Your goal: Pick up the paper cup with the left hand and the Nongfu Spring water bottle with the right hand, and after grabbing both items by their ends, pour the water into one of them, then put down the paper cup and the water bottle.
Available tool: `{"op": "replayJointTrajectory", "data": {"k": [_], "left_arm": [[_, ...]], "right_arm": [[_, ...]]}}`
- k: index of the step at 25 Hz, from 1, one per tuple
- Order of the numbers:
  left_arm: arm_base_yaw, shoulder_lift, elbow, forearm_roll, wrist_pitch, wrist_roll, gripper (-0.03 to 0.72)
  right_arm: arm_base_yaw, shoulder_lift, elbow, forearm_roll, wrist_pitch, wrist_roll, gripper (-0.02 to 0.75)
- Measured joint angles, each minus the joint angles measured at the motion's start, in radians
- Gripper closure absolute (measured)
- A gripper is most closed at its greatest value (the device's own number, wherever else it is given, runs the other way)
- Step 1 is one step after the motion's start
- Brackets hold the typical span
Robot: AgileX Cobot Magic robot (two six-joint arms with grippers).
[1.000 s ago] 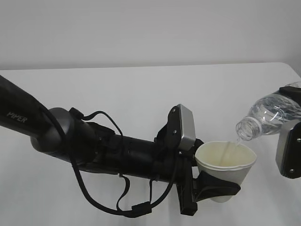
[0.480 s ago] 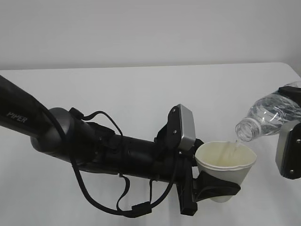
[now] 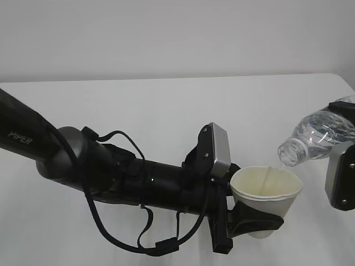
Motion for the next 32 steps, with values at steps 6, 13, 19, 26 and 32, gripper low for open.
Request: {"op": "replayJointTrajectory", "data": {"k": [6, 13, 19, 26, 32], "left_arm": [[0.000, 0.000, 0.000, 0.000, 0.000, 0.000, 0.301], [0.000, 0.000, 0.000, 0.000, 0.000, 0.000, 0.301], [0.000, 0.000, 0.000, 0.000, 0.000, 0.000, 0.301], [0.000, 0.000, 0.000, 0.000, 0.000, 0.000, 0.301], [0.000, 0.000, 0.000, 0.000, 0.000, 0.000, 0.301]], "right_arm": [[0.000, 0.000, 0.000, 0.000, 0.000, -0.002, 0.382], [0.000, 0.000, 0.000, 0.000, 0.000, -0.002, 0.382], [0.000, 0.000, 0.000, 0.000, 0.000, -0.002, 0.382], [0.000, 0.000, 0.000, 0.000, 0.000, -0.002, 0.382], [0.000, 0.000, 0.000, 0.000, 0.000, -0.004, 0.382]]}}
